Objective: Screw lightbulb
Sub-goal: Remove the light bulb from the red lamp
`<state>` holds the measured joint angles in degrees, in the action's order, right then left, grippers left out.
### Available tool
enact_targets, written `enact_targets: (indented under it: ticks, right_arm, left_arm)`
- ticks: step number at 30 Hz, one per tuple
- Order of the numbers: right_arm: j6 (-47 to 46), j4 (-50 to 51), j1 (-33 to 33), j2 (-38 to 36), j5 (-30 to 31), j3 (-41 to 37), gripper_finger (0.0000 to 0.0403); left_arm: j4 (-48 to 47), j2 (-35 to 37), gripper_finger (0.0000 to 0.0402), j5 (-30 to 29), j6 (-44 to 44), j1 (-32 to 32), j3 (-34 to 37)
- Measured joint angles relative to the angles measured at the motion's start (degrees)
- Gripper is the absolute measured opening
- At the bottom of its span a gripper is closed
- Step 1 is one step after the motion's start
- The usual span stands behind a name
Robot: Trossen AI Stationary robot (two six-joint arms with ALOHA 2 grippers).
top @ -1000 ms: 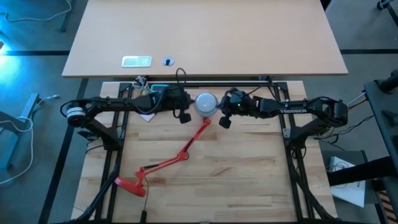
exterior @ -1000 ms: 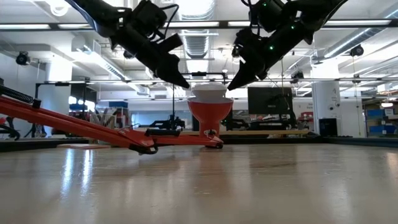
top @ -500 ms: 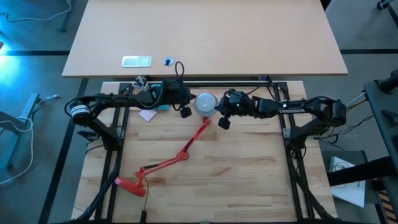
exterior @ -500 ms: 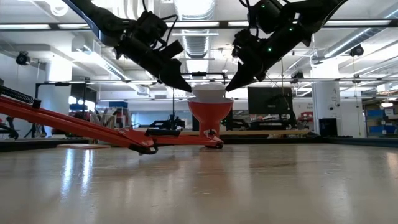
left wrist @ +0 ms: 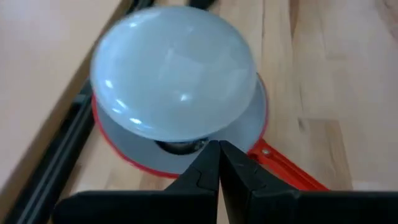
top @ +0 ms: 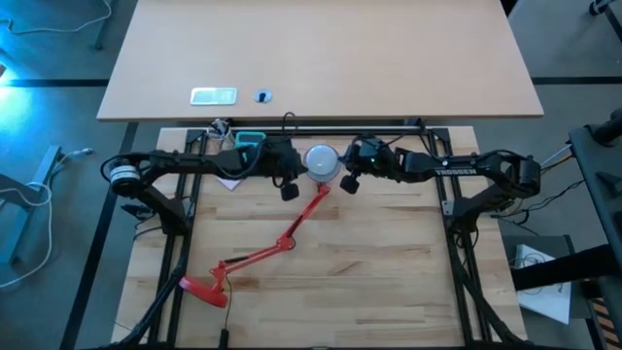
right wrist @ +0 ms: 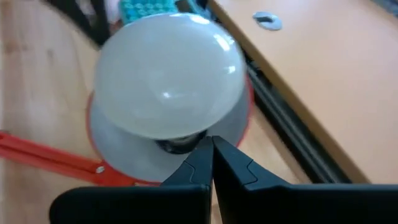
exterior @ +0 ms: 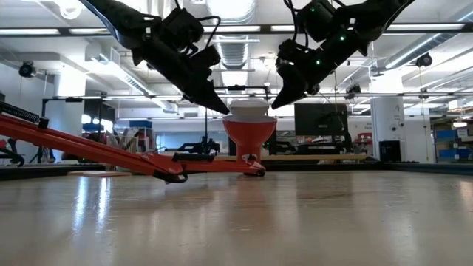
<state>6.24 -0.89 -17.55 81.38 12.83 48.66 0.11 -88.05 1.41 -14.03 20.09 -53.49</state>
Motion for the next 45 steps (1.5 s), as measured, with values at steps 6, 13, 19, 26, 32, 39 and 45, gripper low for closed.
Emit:
enact_targets:
  ticks: [6, 13, 19, 26, 32, 39, 45]
  right_arm:
    - [0.4, 1.2, -0.1, -0.6, 0.7, 0.0, 0.0000]
    - [-2.1, 1.7, 0.1, -0.4, -10.5, 0.0, 0.0000]
    - [-1.8, 1.0, 0.1, -0.3, -11.2, 0.0, 0.0000]
    - [-0.7, -1.0, 0.0, -0.3, -8.9, 0.0, 0.0000]
    - [0.0, -1.3, -0.2, -0.3, -6.4, 0.0, 0.0000]
    - [2.1, -1.1, -0.5, -0.3, 0.4, 0.0, 0.0000]
    - [1.9, -0.8, -0.4, -0.3, -0.1, 0.0, 0.0000]
  left_arm:
    - [-0.3, 1.1, 0.0000, -2.1, 0.4, 0.1, 0.0]
    - [2.5, 1.1, 0.0000, -7.4, -0.1, 3.5, -0.7]
    - [7.8, 0.2, 0.0000, -3.9, -0.4, 4.3, -0.8]
    - [6.1, 0.2, 0.0000, -1.7, 1.0, 3.9, -0.8]
    - [4.3, 0.7, 0.0000, -1.7, 1.9, 3.3, -0.5]
    - [0.3, 2.0, 0.0000, 0.0, 2.6, 1.1, -0.3]
    - [-0.3, 2.3, 0.0000, -4.9, 2.5, 1.4, -0.3]
